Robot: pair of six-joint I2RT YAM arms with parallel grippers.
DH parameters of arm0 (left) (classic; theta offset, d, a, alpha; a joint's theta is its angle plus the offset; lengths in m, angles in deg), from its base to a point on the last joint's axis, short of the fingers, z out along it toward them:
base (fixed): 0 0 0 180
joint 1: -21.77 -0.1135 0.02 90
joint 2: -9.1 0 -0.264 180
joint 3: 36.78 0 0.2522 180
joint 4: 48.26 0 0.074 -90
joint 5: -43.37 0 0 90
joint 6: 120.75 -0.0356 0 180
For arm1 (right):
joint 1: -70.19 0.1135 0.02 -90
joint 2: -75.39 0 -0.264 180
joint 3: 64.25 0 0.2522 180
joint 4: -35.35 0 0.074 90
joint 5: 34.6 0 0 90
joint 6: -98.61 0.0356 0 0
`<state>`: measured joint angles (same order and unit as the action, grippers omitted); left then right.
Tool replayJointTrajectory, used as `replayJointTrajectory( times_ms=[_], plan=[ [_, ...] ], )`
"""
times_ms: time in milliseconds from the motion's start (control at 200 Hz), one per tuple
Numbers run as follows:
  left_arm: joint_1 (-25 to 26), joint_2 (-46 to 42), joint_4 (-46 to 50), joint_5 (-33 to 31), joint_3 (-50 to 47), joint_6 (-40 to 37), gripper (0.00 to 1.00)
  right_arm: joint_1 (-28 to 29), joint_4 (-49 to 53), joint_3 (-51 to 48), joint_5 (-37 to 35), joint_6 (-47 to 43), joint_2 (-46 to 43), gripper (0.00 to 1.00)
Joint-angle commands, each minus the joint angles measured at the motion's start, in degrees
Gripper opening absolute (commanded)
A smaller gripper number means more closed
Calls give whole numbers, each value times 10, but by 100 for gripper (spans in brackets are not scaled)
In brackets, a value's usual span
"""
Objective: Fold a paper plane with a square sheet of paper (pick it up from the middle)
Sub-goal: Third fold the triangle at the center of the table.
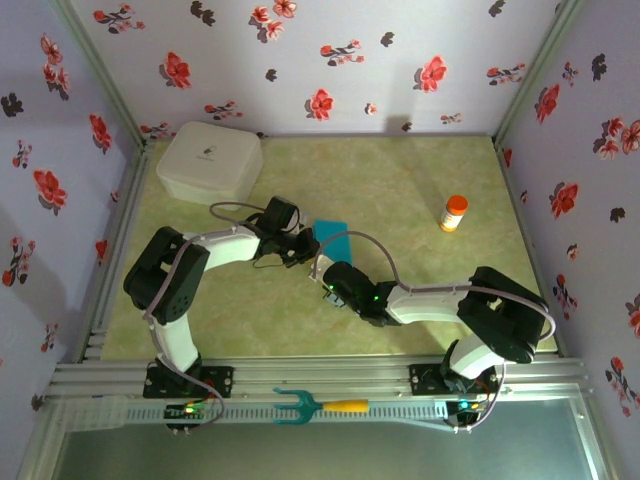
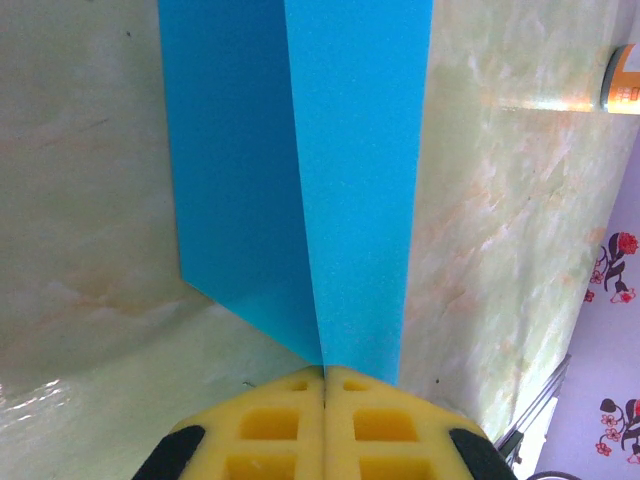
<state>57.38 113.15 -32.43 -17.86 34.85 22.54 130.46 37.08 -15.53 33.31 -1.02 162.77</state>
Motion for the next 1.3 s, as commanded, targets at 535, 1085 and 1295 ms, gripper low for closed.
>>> replayJointTrajectory(
  times_ms=[535,1085,1295],
  plan=[
    [-3,-6,-8,11,-9,5,0,3,-18,2,5,30,-9,24],
    [-31,-73,1,-34,-31,-6,38,-41,24,2,147,135,-41,0],
    [-60,-106,32,-41,-17,-25,40,-103,23,7,324,242,-41,0]
  ],
)
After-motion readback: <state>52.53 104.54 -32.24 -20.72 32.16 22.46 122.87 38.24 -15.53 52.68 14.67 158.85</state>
